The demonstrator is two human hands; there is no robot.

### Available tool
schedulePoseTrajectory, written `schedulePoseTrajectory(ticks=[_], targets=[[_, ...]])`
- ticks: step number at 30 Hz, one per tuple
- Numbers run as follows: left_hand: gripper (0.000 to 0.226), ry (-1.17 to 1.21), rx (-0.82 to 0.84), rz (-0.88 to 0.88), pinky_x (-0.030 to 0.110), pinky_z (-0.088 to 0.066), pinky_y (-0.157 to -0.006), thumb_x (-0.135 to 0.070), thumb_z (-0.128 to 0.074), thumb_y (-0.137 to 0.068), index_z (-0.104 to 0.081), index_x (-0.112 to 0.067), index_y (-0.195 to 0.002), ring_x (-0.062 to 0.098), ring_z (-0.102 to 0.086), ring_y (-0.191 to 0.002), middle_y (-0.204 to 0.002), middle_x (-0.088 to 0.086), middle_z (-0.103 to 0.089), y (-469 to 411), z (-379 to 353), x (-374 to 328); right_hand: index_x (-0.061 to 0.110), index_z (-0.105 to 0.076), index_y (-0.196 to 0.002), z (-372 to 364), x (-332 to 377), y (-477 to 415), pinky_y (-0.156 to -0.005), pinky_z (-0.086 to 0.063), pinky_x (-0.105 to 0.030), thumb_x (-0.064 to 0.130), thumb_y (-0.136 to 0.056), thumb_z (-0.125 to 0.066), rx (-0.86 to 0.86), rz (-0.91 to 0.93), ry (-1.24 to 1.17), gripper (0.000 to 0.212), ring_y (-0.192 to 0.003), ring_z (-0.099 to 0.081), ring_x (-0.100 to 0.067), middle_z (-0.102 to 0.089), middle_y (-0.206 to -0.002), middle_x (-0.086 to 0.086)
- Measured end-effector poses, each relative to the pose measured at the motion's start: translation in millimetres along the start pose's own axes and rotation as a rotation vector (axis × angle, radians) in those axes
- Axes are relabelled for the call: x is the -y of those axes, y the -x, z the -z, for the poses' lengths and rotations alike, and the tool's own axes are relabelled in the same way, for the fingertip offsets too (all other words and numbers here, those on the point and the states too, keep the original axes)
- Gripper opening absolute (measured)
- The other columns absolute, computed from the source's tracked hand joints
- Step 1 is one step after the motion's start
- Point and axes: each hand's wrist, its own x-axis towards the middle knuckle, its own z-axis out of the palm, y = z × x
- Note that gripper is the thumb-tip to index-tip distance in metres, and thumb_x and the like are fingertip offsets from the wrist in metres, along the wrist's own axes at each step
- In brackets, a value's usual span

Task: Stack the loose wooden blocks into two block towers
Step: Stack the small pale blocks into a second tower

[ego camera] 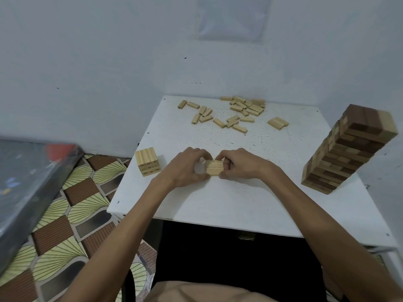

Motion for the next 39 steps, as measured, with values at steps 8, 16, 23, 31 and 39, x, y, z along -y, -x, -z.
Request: schedulePoseTrajectory(ticks=[8, 16, 23, 31, 39], targets=[[0.025, 0.045, -0.062, -0.030, 0.037, -0.047, -0.090, -0.037, -0.081, -0.082, -0.074, -0.029, -0.105, 0.011, -0.054, -0.103, -0.120, -0.012, -0.069, 2, -5, 1, 0.025, -0.061, -0.127, -11, -14, 3, -0.087, -0.039, -0.024, 0.031, -0.086, -0.079, -0.117, 0.145, 0.030, 0.045, -0.103, -0.048, -0.008, -0.052, -0.119, 0.012], [0.021, 0.042, -0.102, -0.043, 0.029, -0.042, -0.083, -0.031, -0.082, -0.081, -0.074, -0.027, -0.100, 0.009, -0.050, -0.099, -0.122, -0.012, -0.069, 4, -11, 1, 0.030, -0.065, -0.104, -22, -23, 11, -0.079, -0.034, -0.014, 0.029, -0.087, -0.074, -0.233, 0.246, 0.005, 0.020, -0.102, -0.052, -0.007, -0.060, -0.110, 0.015], [0.025, 0.086, -0.136, -0.023, 0.022, -0.038, -0.081, -0.030, -0.082, -0.077, -0.069, -0.029, -0.098, 0.009, -0.049, -0.094, -0.111, -0.011, -0.068, 6, -13, -4, 0.027, -0.067, -0.103, -29, -22, 13, -0.079, -0.036, -0.014, 0.027, -0.082, -0.075, -0.312, 0.284, -0.004, 0.022, -0.099, -0.052, -0.008, -0.060, -0.108, 0.014], [0.029, 0.072, -0.198, 0.000, 0.015, -0.032, -0.074, -0.036, -0.083, -0.075, -0.066, -0.030, -0.097, 0.007, -0.046, -0.091, -0.093, -0.009, -0.063, 21, 13, -6, 0.027, -0.065, -0.105, -9, -6, -1, -0.076, -0.039, -0.019, 0.032, -0.077, -0.076, -0.291, 0.431, 0.023, 0.030, -0.096, -0.051, -0.007, -0.059, -0.106, 0.018], [0.029, 0.041, -0.283, 0.041, 0.015, -0.032, -0.071, -0.036, -0.084, -0.072, -0.066, -0.032, -0.096, 0.009, -0.047, -0.087, -0.085, -0.010, -0.058, 38, 60, 5, 0.030, -0.065, -0.104, 12, 35, -27, -0.072, -0.048, -0.026, 0.032, -0.077, -0.077, -0.309, 0.578, -0.027, 0.030, -0.096, -0.052, -0.011, -0.059, -0.106, 0.021]])
